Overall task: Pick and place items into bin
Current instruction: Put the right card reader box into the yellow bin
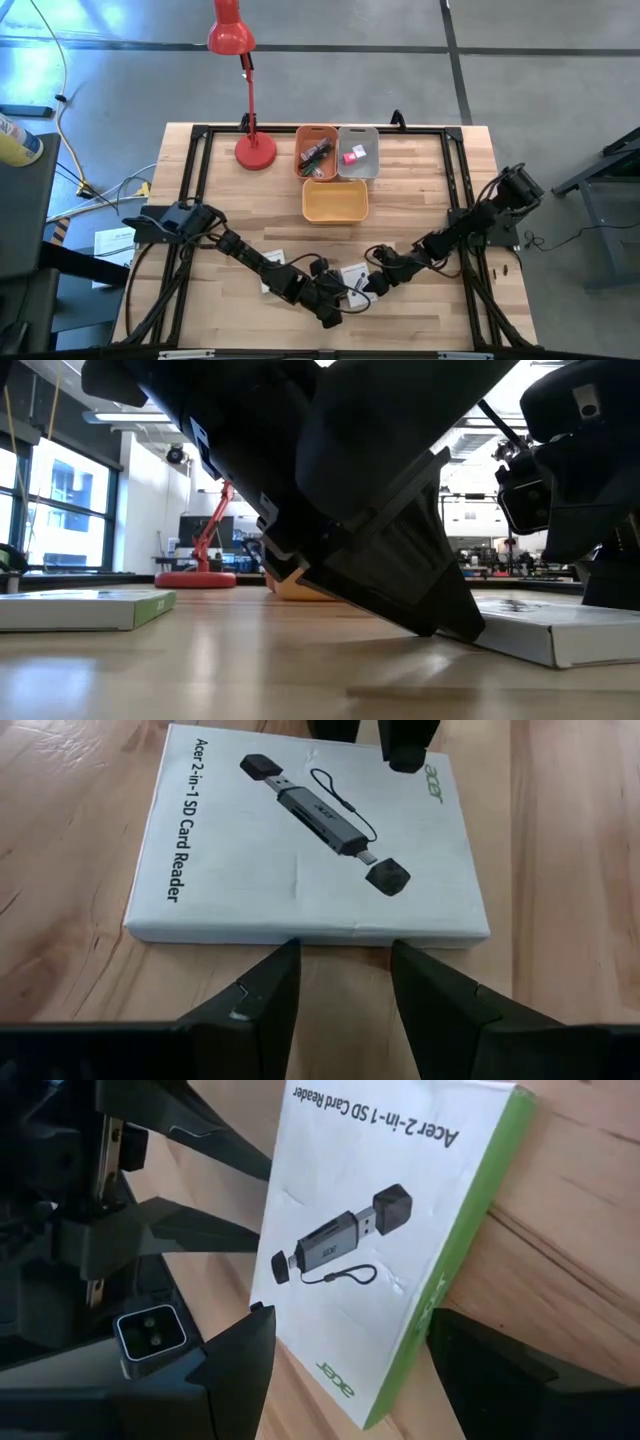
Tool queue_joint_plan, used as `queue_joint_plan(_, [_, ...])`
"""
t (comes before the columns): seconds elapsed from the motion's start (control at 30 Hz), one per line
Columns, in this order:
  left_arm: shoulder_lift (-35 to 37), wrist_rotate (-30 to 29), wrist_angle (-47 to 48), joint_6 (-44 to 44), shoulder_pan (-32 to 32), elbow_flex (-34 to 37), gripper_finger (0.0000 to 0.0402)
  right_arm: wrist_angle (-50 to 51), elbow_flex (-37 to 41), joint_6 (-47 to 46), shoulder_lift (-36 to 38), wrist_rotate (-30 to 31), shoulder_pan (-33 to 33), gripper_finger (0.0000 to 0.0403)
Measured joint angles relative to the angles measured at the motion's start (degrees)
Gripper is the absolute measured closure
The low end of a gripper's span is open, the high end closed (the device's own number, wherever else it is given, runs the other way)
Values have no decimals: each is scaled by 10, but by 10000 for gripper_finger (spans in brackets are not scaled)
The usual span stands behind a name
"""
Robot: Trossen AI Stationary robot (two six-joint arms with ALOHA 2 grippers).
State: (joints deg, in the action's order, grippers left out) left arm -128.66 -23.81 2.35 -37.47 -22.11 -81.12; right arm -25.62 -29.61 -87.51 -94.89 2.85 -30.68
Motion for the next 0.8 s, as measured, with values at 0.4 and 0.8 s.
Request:
queue_joint_plan(0.4, [36, -10, 45, 41, 0, 3, 252, 9, 0, 3, 0, 2, 0, 151])
queue_joint_plan(0.8, [36, -39, 37, 52, 0, -19, 252, 9, 0, 6, 0, 3, 0, 151])
